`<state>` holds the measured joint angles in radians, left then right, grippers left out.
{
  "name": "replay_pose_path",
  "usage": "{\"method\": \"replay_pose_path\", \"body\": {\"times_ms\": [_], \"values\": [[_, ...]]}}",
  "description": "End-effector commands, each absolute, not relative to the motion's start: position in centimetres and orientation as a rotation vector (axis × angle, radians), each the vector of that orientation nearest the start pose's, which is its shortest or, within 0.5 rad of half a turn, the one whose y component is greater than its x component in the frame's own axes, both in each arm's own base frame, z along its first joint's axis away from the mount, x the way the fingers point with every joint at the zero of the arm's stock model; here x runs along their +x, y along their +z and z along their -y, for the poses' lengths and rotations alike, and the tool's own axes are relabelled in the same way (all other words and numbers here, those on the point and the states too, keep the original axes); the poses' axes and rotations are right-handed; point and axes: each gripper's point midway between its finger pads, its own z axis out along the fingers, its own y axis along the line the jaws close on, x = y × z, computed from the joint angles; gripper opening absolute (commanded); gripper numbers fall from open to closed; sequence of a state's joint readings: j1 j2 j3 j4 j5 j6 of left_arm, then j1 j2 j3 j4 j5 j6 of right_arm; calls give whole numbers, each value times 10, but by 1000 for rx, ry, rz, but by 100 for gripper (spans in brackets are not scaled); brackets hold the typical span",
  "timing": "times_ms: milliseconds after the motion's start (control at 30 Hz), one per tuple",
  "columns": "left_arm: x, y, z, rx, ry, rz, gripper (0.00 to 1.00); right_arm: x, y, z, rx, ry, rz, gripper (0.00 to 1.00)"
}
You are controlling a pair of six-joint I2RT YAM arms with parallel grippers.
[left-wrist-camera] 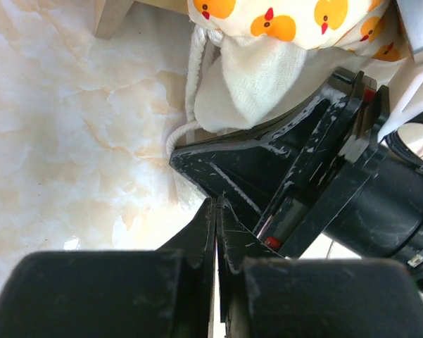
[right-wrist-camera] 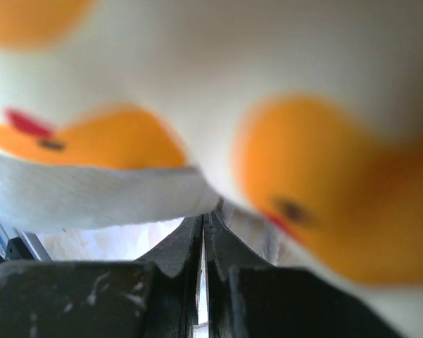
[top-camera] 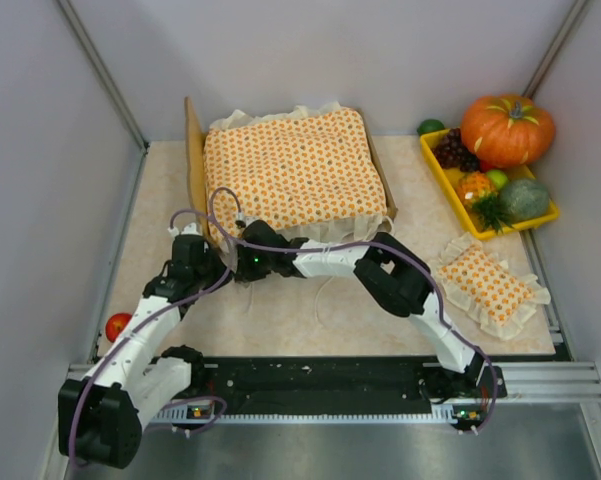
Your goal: Set up the pet bed
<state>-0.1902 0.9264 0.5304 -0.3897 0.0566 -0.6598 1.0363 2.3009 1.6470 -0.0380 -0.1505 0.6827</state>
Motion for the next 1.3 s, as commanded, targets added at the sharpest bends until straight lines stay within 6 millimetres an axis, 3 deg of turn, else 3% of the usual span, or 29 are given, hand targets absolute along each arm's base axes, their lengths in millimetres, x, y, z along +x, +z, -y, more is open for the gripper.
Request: {"method": "replay_pose_path", "body": {"times_ms": [0, 100, 233, 433, 733, 900, 1100, 1267], "values": [[255, 100, 81, -543, -475, -2273, 6, 271, 82, -532, -459, 1091, -2348, 0], [253, 100, 72, -580, -427, -2251, 27, 269, 93, -531, -471, 1132, -2295, 0], [250, 99, 66, -606, -394, -2234, 31, 265, 117, -528, -486, 1193, -2225, 0], [252, 94, 64, -621, -383, -2237, 38, 267, 114, -524, -472, 1176, -2232, 0], [271, 68, 66, -689, -361, -2263, 43, 277, 91, -509, -420, 1078, -2299, 0], [285, 61, 58, -733, -278, -2230, 44, 272, 91, -511, -434, 1106, -2298, 0], [306, 63, 65, -681, -280, -2145, 45, 269, 94, -513, -444, 1139, -2295, 0], [312, 51, 64, -686, -220, -2152, 42, 269, 97, -514, -447, 1151, -2292, 0]]}}
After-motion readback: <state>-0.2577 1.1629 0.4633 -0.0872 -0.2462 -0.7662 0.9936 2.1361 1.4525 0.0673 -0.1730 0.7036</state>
